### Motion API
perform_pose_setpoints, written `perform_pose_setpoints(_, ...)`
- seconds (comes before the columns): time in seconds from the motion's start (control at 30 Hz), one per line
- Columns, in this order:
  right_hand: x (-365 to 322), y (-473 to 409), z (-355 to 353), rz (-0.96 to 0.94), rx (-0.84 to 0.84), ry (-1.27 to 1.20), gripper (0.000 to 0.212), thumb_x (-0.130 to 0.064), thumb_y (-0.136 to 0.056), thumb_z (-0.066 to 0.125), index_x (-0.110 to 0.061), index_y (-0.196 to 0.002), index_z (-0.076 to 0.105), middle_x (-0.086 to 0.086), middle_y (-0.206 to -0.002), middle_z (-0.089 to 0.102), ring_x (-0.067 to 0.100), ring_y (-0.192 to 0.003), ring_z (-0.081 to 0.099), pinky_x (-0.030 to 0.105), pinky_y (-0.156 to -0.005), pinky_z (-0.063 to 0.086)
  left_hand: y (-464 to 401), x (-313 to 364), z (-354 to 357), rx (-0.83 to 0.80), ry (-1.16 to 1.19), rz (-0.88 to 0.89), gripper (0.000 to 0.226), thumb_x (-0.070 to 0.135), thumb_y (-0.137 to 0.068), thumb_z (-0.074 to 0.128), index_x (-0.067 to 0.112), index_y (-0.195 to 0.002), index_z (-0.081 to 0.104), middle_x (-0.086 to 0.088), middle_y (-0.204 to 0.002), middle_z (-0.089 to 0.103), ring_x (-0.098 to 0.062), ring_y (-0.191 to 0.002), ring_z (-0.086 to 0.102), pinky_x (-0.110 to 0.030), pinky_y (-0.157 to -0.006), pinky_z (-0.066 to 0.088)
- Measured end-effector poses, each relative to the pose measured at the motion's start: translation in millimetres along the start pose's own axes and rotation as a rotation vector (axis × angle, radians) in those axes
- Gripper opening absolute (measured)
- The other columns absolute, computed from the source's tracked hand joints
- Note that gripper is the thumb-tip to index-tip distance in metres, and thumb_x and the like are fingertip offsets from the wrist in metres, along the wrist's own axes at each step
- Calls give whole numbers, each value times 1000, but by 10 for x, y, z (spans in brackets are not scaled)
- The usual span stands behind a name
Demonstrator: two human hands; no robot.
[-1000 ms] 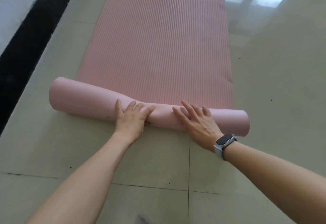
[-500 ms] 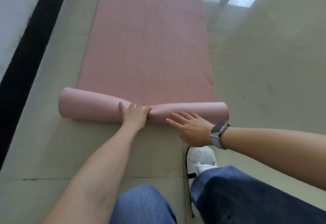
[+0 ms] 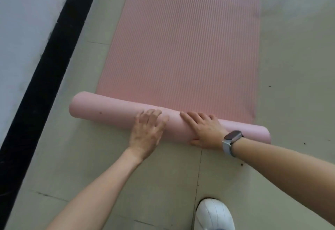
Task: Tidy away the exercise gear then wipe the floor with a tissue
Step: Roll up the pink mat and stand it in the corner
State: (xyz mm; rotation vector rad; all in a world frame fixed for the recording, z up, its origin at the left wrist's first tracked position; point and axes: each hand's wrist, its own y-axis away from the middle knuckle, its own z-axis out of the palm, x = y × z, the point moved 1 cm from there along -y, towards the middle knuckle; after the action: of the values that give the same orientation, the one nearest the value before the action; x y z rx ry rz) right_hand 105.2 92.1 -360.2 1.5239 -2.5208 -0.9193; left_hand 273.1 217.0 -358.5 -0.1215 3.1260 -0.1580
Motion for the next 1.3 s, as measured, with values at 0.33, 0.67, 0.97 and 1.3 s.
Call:
perform_pose_setpoints(0.33, 226, -86, -367, 63, 370, 43, 55, -16, -65, 64, -10, -118, 50, 14, -120, 54, 34, -110, 51, 48, -93, 34, -736, 135, -6, -577, -141, -125, 109, 47, -60, 79, 22, -145, 14, -7, -152, 31, -24, -140, 31, -53, -110, 26)
perform_pose_setpoints(0.67, 458, 25, -139, -108, 166, 234, 106, -38, -45, 79, -20, -138, 33, 8, -146, 29, 34, -134, 23, 56, -104, 16, -1450, -152, -371, -743, -15, -79, 72, 37, -93, 47, 24, -148, 3, -4, -158, 7, -25, -146, 8, -50, -117, 12)
perform_pose_setpoints(0.97, 1112, -443, -1015, 75, 295, 200, 74, -15, -78, 60, -22, -141, 21, 11, -149, 31, 34, -133, 36, 53, -103, 34, -1869, -274, -424, -834, -130, 117, 88, 32, -88, 52, 26, -147, -12, -7, -156, -20, -30, -145, -11, -55, -116, 10)
perform_pose_setpoints(1.3, 833, -412, -660, 257, 346, 273, 71, -23, -52, 77, -13, -120, 58, 8, -127, 59, 33, -114, 54, 58, -92, 29, -2310, -451, -2, -660, -169, 150, 125, 65, -67, 64, 26, -141, -29, -4, -156, -23, -29, -145, -15, -70, -105, -3)
